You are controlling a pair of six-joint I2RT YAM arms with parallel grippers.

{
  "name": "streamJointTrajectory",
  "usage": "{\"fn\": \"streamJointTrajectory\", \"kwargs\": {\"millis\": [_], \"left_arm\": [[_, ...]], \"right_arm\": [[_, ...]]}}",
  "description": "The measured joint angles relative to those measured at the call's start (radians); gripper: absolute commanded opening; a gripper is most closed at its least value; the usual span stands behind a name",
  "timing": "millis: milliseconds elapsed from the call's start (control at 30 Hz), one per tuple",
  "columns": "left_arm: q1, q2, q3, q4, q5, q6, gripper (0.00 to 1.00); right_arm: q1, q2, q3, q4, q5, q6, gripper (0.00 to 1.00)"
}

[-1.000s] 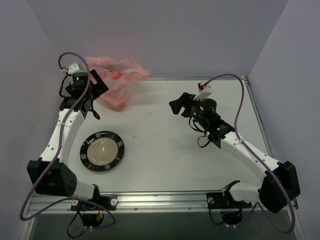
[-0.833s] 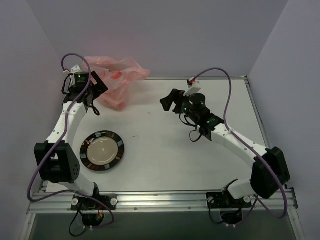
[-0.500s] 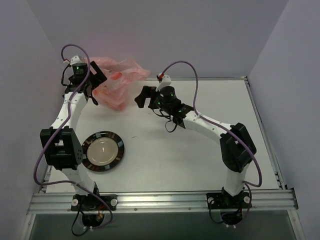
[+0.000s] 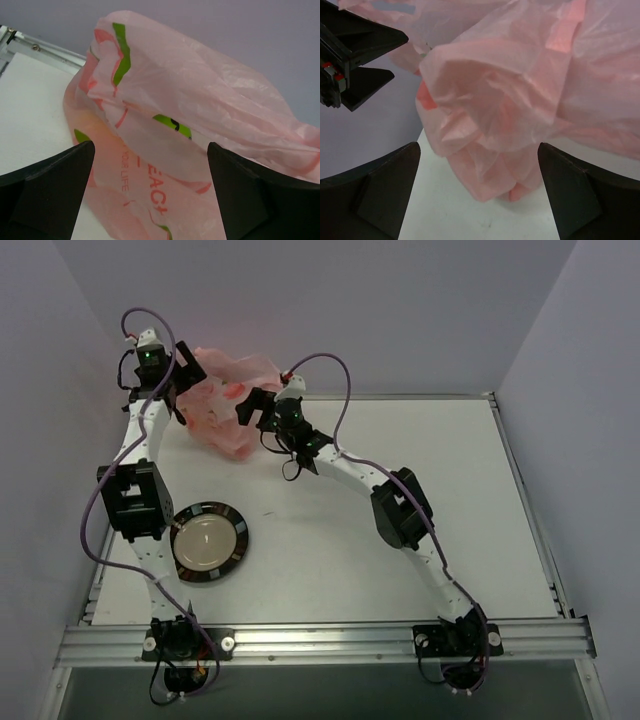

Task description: Take the fake fruits out of the plastic bag

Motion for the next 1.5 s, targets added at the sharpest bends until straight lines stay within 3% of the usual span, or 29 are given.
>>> {"fn": "streamJointTrajectory", "kwargs": {"millis": [33, 100, 133, 167, 233, 267, 300, 367, 467, 967, 1233, 1267, 1300, 1333, 1433, 1500], "left_arm": [[0.002, 0.028, 0.034, -0.005, 0.013, 0.002, 0.96], [0.002, 0.084, 0.106, -0.012, 0.033, 0.004, 0.83], [0.003, 0.111, 0.141, -0.014, 0.042, 0.003, 0.70], [0.004, 0.134, 0.170, -0.013, 0.052, 0.006, 0.45], [0.006, 0.165, 0.206, -0.013, 0.070, 0.016, 0.23], [0.007, 0.172, 0.212, -0.013, 0.076, 0.018, 0.12], [0.008, 0.173, 0.212, -0.016, 0.076, 0.021, 0.03], [0.010, 0.159, 0.185, -0.003, 0.068, 0.029, 0.02], [0.013, 0.073, 0.030, 0.045, 0.060, 0.021, 0.03], [0.027, -0.610, -0.877, 0.151, 0.030, -0.223, 0.02], [0.011, -0.861, -1.283, 0.151, 0.013, -0.309, 0.02], [0.011, -0.871, -1.294, 0.140, 0.012, -0.311, 0.06], [0.011, -0.881, -1.295, 0.129, 0.015, -0.311, 0.25], [0.008, -0.898, -1.295, 0.122, 0.020, -0.302, 0.37], [-0.023, -0.989, -1.277, 0.073, 0.025, -0.280, 0.61], [-0.084, -1.061, -1.232, 0.010, 0.008, -0.257, 0.63]], "right_arm": [[-0.001, 0.045, 0.057, 0.000, 0.010, 0.000, 1.00], [-0.003, 0.126, 0.153, -0.001, 0.010, -0.003, 0.87], [-0.005, 0.177, 0.214, 0.003, 0.007, -0.013, 0.75], [-0.007, 0.218, 0.262, 0.010, -0.002, -0.023, 0.52], [-0.011, 0.288, 0.338, 0.021, -0.031, -0.047, 0.32], [-0.014, 0.306, 0.354, 0.027, -0.046, -0.057, 0.15], [-0.017, 0.320, 0.360, 0.035, -0.059, -0.069, 0.11], [-0.024, 0.333, 0.361, 0.044, -0.094, -0.082, 0.00], [-0.036, 0.315, 0.314, 0.097, -0.139, -0.095, 0.00], [-0.087, -0.284, -0.649, 0.220, -0.371, -0.187, 0.00], [-0.045, -0.386, -1.000, 0.288, -0.364, -0.161, 0.00], [-0.032, -0.386, -1.021, 0.287, -0.361, -0.159, 0.00], [-0.023, -0.388, -1.037, 0.287, -0.357, -0.159, 0.00], [-0.017, -0.391, -1.049, 0.285, -0.352, -0.159, 0.00], [-0.017, -0.423, -1.071, 0.276, -0.325, -0.168, 0.00], [-0.023, -0.453, -1.071, 0.270, -0.304, -0.182, 0.00]]}}
